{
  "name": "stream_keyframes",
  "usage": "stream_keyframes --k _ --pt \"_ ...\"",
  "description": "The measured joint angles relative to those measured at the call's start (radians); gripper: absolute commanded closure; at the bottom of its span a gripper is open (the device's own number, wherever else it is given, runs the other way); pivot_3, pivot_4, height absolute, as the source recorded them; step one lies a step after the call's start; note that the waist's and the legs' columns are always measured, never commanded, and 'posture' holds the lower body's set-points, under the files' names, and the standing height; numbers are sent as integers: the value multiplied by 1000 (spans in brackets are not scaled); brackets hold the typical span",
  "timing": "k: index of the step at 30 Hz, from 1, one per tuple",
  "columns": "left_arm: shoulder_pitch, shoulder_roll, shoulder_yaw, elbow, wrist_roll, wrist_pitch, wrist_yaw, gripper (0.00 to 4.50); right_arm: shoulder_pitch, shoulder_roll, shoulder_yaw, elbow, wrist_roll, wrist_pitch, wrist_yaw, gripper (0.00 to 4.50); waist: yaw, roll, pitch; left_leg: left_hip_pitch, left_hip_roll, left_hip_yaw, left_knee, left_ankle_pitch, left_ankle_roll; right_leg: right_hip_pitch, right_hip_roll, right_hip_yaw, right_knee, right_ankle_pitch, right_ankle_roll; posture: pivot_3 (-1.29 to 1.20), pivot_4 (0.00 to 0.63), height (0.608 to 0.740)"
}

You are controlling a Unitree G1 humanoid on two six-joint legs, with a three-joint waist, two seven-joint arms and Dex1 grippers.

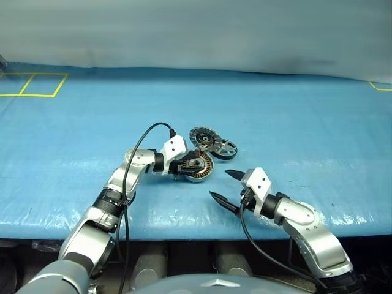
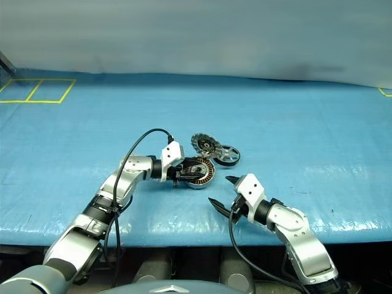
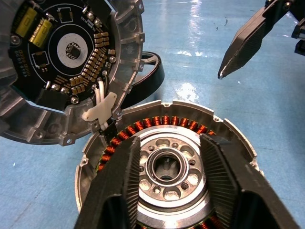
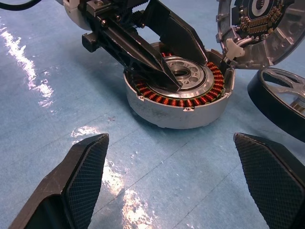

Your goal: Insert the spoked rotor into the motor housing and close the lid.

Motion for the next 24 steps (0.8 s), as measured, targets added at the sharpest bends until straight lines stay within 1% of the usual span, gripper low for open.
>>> stream_keyframes --k 4,8,11,16,17,24 --pt "8 -10 26 0 -1 -1 42 1900 -1 0 0 0 -6 -10 -2 0 0 0 0 0 0 0 0 0 0 0 0 0 0 0 0 0 150 740" --pt "24 -45 51 -8 -33 21 60 1900 -9 1 3 1 -11 -12 -2 0 0 0 0 -1 0 0 0 0 0 0 0 0 0 0 0 0 150 740" --pt "25 -60 62 -27 -51 48 62 2520 -13 1 3 2 -15 -13 -2 0 0 0 0 0 0 0 0 0 0 0 0 0 0 0 0 0 150 740" --pt "35 -65 62 -27 -64 73 54 4200 -12 1 3 2 -19 -13 -4 0 -1 0 0 0 0 0 0 0 0 0 0 0 0 0 0 0 150 740" --pt "37 -65 61 -27 -64 75 51 4471 -12 1 3 2 -20 -13 -7 0 0 0 0 0 0 0 0 0 0 0 0 0 0 0 0 0 150 740" --pt "41 -46 41 -47 -63 106 27 4471 -12 3 3 3 -23 -15 -12 0 -1 0 0 0 0 0 0 0 0 0 0 0 0 0 0 0 150 740"
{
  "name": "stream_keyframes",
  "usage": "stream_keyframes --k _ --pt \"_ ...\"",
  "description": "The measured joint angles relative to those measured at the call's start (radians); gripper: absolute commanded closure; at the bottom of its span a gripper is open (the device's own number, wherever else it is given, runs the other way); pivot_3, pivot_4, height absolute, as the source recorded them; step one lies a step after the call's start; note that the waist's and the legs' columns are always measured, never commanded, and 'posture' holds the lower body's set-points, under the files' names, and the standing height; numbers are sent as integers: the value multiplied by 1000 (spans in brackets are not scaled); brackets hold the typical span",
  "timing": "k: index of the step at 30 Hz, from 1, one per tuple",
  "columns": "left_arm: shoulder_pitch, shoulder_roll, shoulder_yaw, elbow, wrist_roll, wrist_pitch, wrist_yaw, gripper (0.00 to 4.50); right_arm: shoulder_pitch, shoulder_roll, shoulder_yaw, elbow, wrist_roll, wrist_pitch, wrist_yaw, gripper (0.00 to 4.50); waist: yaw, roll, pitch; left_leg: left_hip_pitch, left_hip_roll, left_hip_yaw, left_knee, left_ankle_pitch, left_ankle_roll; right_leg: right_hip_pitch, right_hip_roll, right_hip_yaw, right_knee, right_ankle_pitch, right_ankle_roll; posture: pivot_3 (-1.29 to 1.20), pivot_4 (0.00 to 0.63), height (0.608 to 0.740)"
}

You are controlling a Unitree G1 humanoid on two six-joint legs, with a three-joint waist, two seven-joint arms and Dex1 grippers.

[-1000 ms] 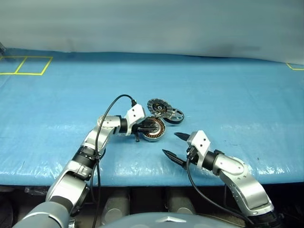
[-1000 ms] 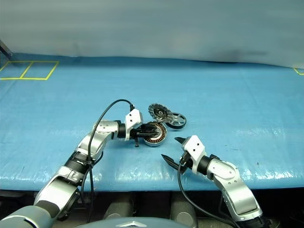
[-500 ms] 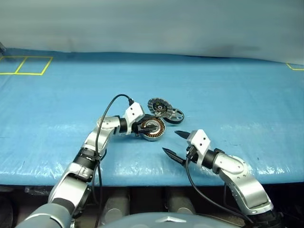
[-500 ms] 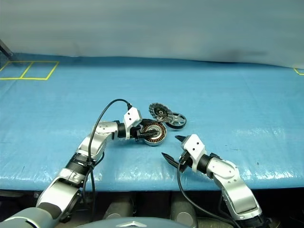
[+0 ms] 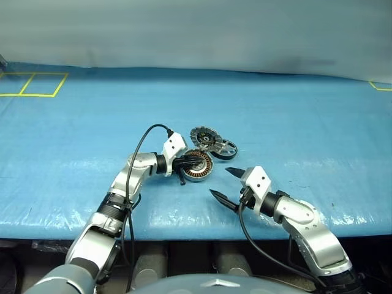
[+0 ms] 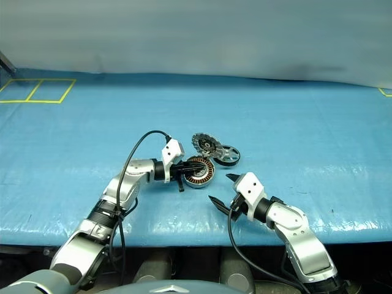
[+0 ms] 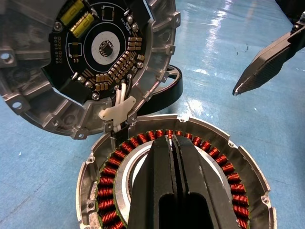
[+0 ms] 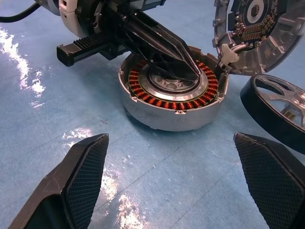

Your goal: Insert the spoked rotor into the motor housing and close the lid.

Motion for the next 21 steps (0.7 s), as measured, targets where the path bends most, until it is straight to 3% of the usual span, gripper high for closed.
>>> stream_keyframes --k 13,21 --pt "19 20 -42 -41 54 -15 37 4471 -4 12 0 11 -6 -1 -25 0 -1 1 -2 6 0 -1 0 0 0 7 0 0 -1 0 0 0 150 740" --pt "84 6 122 -111 -110 99 73 4471 -20 35 -25 13 18 -3 -37 0 -7 1 -2 2 1 -1 0 0 0 2 0 -1 0 0 0 0 150 740"
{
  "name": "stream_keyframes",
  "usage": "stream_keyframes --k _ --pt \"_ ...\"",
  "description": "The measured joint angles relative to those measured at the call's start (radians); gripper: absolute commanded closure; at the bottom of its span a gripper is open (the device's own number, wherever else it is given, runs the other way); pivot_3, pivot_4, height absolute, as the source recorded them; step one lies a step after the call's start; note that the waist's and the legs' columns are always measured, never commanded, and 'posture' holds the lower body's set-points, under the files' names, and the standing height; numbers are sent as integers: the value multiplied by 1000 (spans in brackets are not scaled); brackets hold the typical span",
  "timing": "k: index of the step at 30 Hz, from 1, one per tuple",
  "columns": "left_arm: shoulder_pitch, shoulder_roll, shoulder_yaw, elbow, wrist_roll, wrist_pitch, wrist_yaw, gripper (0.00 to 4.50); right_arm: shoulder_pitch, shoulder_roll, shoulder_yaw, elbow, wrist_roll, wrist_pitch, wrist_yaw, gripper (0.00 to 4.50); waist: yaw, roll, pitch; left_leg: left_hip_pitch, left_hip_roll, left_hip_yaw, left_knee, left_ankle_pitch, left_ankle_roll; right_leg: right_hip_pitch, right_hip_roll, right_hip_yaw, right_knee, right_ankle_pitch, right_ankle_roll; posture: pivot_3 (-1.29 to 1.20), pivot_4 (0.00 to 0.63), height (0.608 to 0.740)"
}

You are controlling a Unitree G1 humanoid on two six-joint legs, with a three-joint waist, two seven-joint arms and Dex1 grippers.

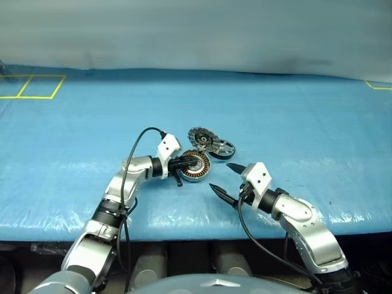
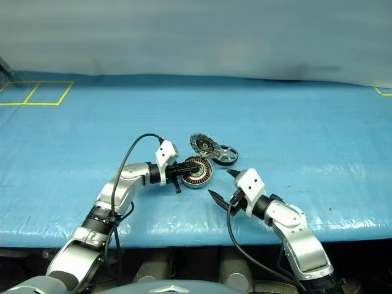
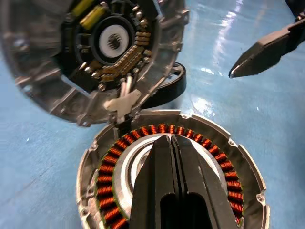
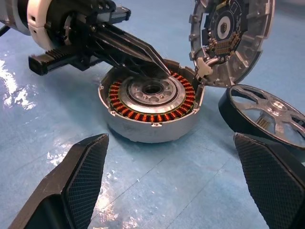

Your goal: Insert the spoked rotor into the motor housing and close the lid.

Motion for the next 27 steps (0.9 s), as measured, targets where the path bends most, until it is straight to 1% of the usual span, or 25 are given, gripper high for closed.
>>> stream_keyframes --k 4,7,16,20,25,27 --pt "11 18 76 -89 -58 38 31 4471 -18 2 -1 10 0 0 0 0 5 0 0 0 0 0 0 0 0 0 0 0 -1 0 0 0 150 740" --pt "35 28 103 -108 -67 48 55 4471 -33 3 -1 16 0 0 -3 0 6 0 0 0 0 0 0 0 0 0 0 0 0 0 0 0 150 740" --pt "161 58 66 -146 -45 58 71 4471 -144 -10 0 87 -78 62 -70 0 6 0 0 0 0 1 0 0 0 0 0 0 0 0 0 0 150 740" --pt "178 56 60 -166 -46 54 83 4471 -216 -47 44 103 -144 99 -66 0 7 0 0 0 0 1 0 0 0 0 0 0 0 0 0 0 150 740" --pt "198 53 58 -186 -47 46 102 4471 -318 -132 114 112 -222 116 -6 0 7 0 0 0 -1 1 0 0 0 0 0 0 -1 0 0 0 150 740" --pt "204 48 57 -187 -47 40 108 4471 -353 -152 124 126 -246 116 17 0 7 0 0 0 -1 1 0 0 0 0 0 0 -1 0 0 0 150 740"
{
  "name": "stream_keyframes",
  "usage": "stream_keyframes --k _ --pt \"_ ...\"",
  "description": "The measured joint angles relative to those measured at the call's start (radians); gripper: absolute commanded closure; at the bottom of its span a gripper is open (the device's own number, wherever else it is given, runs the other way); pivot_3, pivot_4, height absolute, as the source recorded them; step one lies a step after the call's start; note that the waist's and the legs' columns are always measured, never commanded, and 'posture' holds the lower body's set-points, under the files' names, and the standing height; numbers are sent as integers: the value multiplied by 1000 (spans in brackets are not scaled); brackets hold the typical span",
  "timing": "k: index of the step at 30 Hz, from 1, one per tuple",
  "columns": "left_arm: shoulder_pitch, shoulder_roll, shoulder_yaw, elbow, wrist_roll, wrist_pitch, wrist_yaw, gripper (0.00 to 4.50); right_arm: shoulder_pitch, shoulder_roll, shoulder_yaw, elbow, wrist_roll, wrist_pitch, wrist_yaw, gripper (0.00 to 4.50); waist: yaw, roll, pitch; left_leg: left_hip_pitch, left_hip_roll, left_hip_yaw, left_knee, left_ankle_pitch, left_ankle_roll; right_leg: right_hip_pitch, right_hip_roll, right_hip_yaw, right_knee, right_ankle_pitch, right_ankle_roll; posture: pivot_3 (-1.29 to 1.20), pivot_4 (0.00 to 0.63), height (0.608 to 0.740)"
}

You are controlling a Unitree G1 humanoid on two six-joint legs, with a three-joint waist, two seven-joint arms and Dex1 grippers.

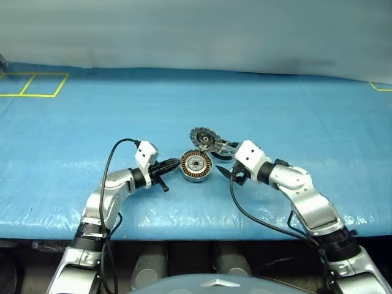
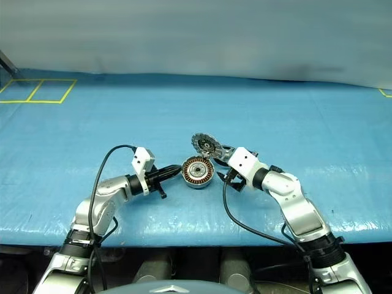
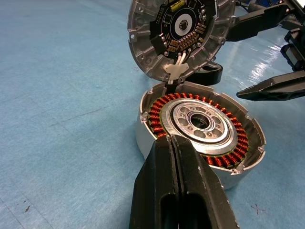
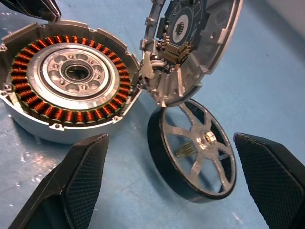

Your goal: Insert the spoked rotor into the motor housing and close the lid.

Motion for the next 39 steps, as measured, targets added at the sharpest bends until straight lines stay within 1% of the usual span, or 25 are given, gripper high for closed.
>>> stream_keyframes --k 4,8,11,13,15,19,21,24,28,31,36,39 --pt "9 -11 -5 -4 1 -12 15 4471 -19 -42 6 -5 -10 6 45 0 5 0 0 0 0 0 0 0 0 0 0 0 0 0 0 0 150 740" --pt "20 -13 -7 -5 1 -29 22 4471 -44 -96 -12 -53 29 64 120 0 5 0 0 0 0 0 0 0 0 0 0 0 0 0 0 0 150 740" --pt "25 -15 -10 -5 1 -39 25 4471 -135 -123 -28 -47 31 119 141 0 2 0 0 0 0 0 1 0 0 0 0 0 0 0 0 0 150 740" --pt "26 -18 -17 -4 1 -45 25 4471 -222 -148 -23 -18 28 152 175 0 3 0 0 0 0 0 1 0 0 0 0 0 0 0 0 0 150 740" --pt "23 -18 -23 1 2 -50 19 4471 -337 -169 5 48 31 182 244 0 2 0 0 0 0 1 1 0 0 0 -1 0 0 0 0 0 150 740" --pt "8 -23 -53 5 26 -79 9 4471 -509 -163 65 206 37 225 360 0 9 0 0 -1 -1 0 0 0 0 0 -1 0 -2 1 -1 0 150 740" --pt "8 -36 -65 12 33 -99 7 4471 -590 -135 95 313 43 262 419 0 8 0 0 -2 -1 1 0 0 0 -2 -1 0 -2 1 -2 0 150 740" --pt "8 -51 -75 27 39 -129 11 4471 -663 -101 142 427 39 301 476 0 9 0 0 -3 -1 0 -1 0 0 -3 -1 0 -1 3 -4 0 150 740" --pt "33 -55 -77 28 37 -157 17 4471 -682 -96 208 519 -7 305 502 0 8 0 0 -3 -1 0 -2 0 0 -4 -1 0 -1 3 -4 0 150 740" --pt "56 -50 -73 15 30 -159 16 4471 -672 -96 234 545 -31 306 511 0 4 0 0 -3 -1 0 -2 0 0 -5 -1 0 -1 3 -4 0 150 740" --pt "91 -3 -68 -29 18 -146 -6 4471 -632 -88 237 547 -29 334 524 0 -5 0 0 -3 -1 1 -2 0 0 -5 -1 0 0 1 -2 0 150 740" --pt "97 20 -43 -44 -2 -130 -6 4471 -616 -73 236 547 -26 349 522 0 -12 1 1 -2 0 1 -2 0 0 -5 -1 0 0 1 -1 0 150 740"
